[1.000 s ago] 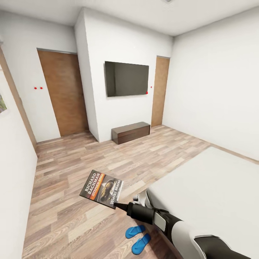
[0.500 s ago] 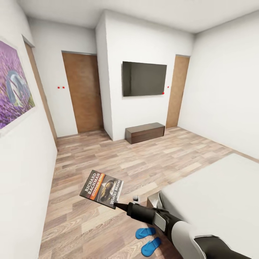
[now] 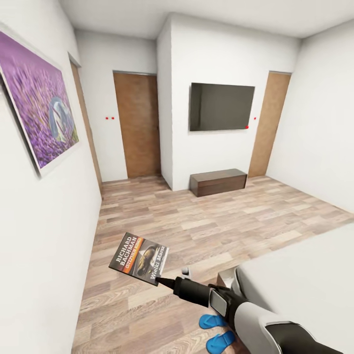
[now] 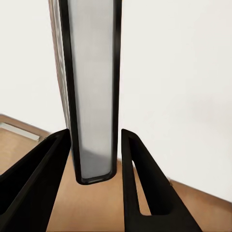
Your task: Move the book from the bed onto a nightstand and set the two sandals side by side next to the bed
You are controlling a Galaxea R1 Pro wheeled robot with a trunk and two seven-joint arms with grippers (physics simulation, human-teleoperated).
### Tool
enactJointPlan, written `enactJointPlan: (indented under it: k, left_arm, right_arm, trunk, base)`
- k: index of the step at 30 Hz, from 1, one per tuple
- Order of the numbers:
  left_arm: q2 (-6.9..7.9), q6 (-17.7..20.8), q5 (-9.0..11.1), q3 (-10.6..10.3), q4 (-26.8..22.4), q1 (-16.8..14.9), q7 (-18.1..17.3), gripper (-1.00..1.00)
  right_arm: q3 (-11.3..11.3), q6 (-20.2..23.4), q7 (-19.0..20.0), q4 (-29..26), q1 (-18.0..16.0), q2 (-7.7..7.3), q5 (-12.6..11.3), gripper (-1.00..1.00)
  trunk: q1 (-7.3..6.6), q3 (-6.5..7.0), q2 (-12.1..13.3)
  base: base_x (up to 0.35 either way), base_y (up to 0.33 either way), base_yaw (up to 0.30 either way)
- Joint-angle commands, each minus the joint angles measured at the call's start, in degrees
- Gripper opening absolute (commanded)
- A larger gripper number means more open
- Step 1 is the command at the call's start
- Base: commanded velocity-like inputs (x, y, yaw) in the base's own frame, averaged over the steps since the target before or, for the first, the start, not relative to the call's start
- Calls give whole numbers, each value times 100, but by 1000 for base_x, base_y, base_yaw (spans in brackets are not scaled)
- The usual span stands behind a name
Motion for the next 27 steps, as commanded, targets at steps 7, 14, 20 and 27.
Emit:
enactJointPlan:
  k: [7,14,20,27]
  left_arm:
    - [2,-6,60,-51,-12,7,17,100]
    - [2,-6,60,-51,-12,9,17,100]
    - [2,-7,60,-51,-12,6,17,100]
    - [2,-7,60,-51,-12,7,17,100]
  right_arm:
    - [-38,62,11,-2,-3,1,-36,-100]
    - [-38,62,7,-2,-3,1,-33,-100]
    - [-44,60,7,-2,-3,1,-35,-100]
    - [-50,55,-2,0,-3,1,-40,-100]
  trunk:
    - [3,-29,-9]
    - [3,-57,-9]
    - [3,-73,-9]
    - [3,-79,-9]
  base:
    - [0,0,260]
    - [0,0,225]
    - [0,0,118]
    - [0,0,34]
